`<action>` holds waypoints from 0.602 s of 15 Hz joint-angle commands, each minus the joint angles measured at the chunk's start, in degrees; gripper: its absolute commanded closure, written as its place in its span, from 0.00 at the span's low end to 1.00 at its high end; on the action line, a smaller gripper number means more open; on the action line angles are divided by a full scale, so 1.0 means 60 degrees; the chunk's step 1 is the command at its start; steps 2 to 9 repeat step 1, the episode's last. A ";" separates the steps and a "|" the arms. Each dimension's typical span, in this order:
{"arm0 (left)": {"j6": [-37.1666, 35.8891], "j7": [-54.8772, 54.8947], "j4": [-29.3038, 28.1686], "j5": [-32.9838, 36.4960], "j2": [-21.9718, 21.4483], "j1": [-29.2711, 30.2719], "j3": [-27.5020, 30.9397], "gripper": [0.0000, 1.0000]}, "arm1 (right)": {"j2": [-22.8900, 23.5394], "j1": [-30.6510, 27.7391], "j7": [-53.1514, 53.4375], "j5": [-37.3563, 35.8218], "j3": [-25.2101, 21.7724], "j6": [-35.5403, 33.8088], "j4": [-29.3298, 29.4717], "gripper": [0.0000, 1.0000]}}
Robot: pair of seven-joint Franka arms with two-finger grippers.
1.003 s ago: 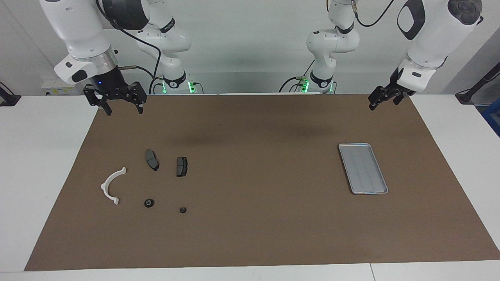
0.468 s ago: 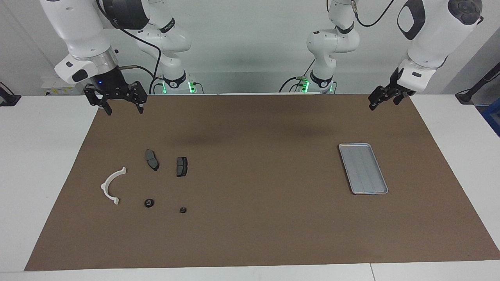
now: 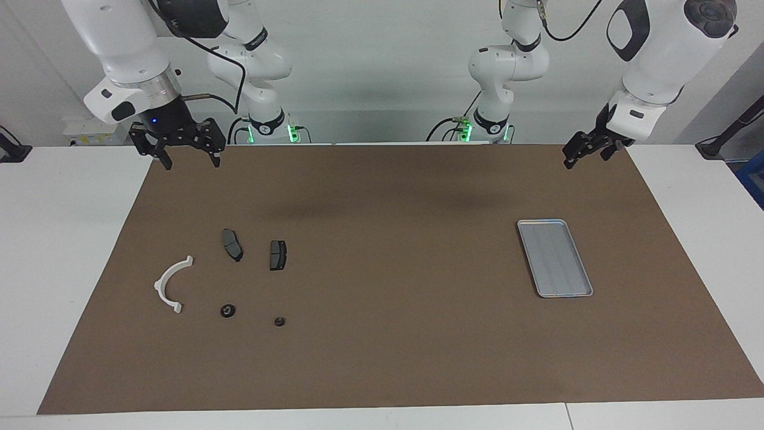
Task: Place bearing gear from tray to pile
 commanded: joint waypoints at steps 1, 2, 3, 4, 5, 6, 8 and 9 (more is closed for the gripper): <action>-0.0161 0.0123 -0.0070 -0.0104 -0.0172 0.0031 0.0003 0.00 | -0.0089 -0.0006 -0.0104 0.0125 0.0034 -0.0209 0.0044 0.00; -0.0161 0.0123 -0.0070 -0.0104 -0.0172 0.0031 0.0003 0.00 | -0.0089 -0.0006 -0.0104 0.0125 0.0034 -0.0209 0.0044 0.00; -0.0161 0.0123 -0.0070 -0.0104 -0.0172 0.0031 0.0003 0.00 | -0.0089 -0.0006 -0.0104 0.0125 0.0034 -0.0209 0.0044 0.00; -0.0161 0.0123 -0.0070 -0.0104 -0.0172 0.0031 0.0003 0.00 | -0.0089 -0.0006 -0.0104 0.0125 0.0034 -0.0209 0.0044 0.00; -0.0161 0.0123 -0.0070 -0.0104 -0.0172 0.0031 0.0003 0.00 | -0.0089 -0.0006 -0.0104 0.0125 0.0034 -0.0209 0.0044 0.00; -0.0161 0.0123 -0.0070 -0.0104 -0.0172 0.0031 0.0003 0.00 | -0.0089 -0.0006 -0.0104 0.0125 0.0034 -0.0209 0.0044 0.00; -0.0161 0.0123 -0.0070 -0.0104 -0.0172 0.0031 0.0003 0.00 | -0.0089 -0.0006 -0.0104 0.0125 0.0034 -0.0209 0.0044 0.00; -0.0161 0.0123 -0.0070 -0.0104 -0.0172 0.0031 0.0003 0.00 | -0.0089 -0.0006 -0.0104 0.0125 0.0034 -0.0209 0.0044 0.00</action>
